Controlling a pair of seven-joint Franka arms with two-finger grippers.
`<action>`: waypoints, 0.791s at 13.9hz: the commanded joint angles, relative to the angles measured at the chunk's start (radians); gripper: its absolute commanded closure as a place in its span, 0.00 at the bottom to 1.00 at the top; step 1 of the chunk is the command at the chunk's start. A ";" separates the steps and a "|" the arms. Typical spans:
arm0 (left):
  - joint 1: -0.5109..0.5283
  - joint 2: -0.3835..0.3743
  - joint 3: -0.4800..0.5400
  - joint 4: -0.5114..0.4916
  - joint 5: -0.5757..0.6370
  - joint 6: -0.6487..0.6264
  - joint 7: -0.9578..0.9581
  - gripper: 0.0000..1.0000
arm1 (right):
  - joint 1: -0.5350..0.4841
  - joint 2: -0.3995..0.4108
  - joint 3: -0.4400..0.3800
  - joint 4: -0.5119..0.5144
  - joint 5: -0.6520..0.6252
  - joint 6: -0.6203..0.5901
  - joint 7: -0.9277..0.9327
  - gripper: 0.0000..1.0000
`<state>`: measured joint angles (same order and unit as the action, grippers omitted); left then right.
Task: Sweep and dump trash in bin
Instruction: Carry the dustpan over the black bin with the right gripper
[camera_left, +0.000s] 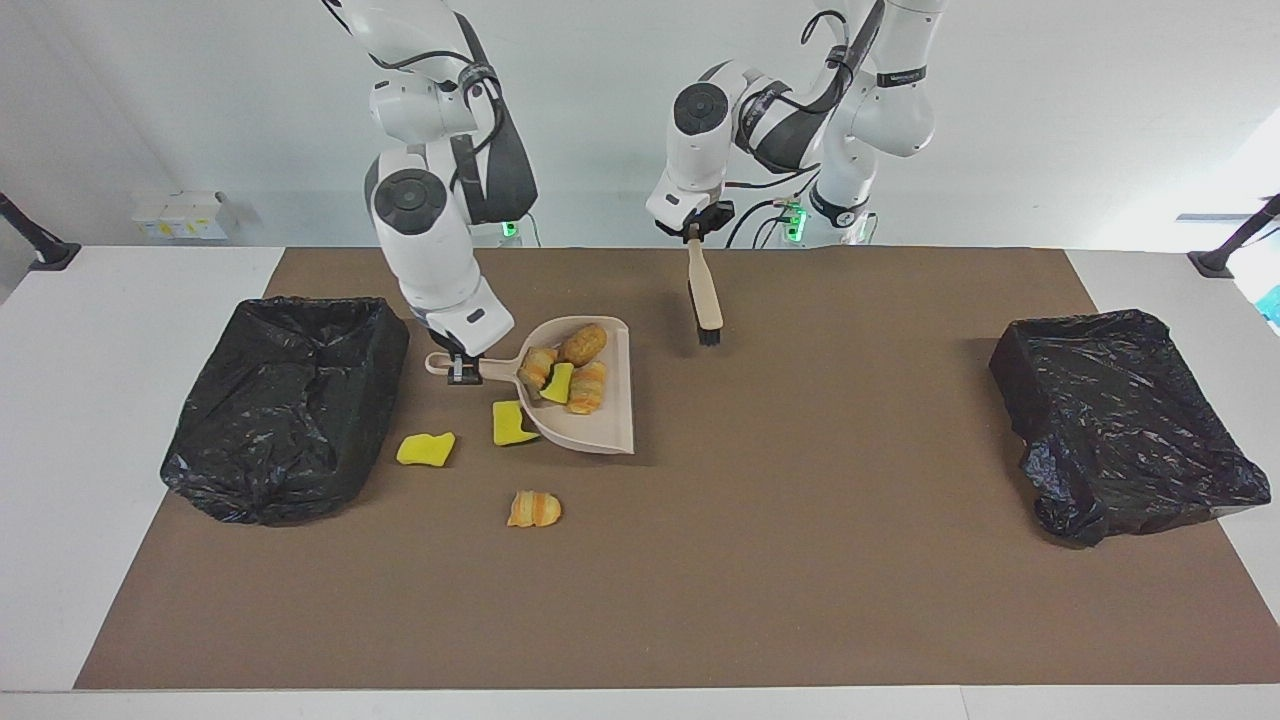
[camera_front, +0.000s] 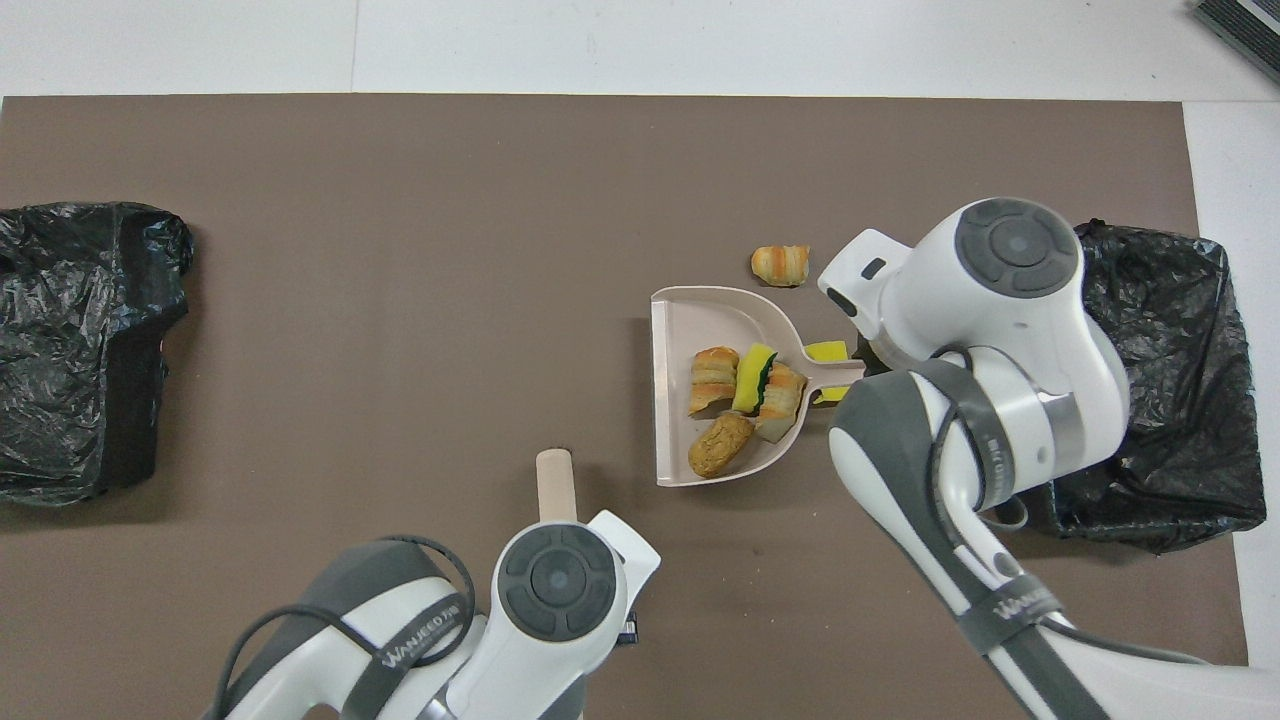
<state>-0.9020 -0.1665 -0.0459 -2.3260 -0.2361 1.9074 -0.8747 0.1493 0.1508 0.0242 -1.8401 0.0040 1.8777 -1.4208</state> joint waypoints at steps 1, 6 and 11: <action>-0.090 -0.036 0.017 -0.117 -0.051 0.154 -0.044 1.00 | -0.092 -0.005 0.010 0.038 0.050 -0.052 -0.143 1.00; -0.084 -0.011 0.020 -0.127 -0.097 0.194 -0.012 1.00 | -0.210 -0.024 -0.004 0.116 0.033 -0.098 -0.370 1.00; -0.084 -0.010 0.020 -0.138 -0.097 0.185 0.058 1.00 | -0.330 -0.034 -0.026 0.166 -0.031 -0.173 -0.460 1.00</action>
<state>-0.9736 -0.1669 -0.0386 -2.4428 -0.3130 2.0820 -0.8620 -0.1445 0.1254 -0.0018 -1.7028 0.0166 1.7444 -1.8468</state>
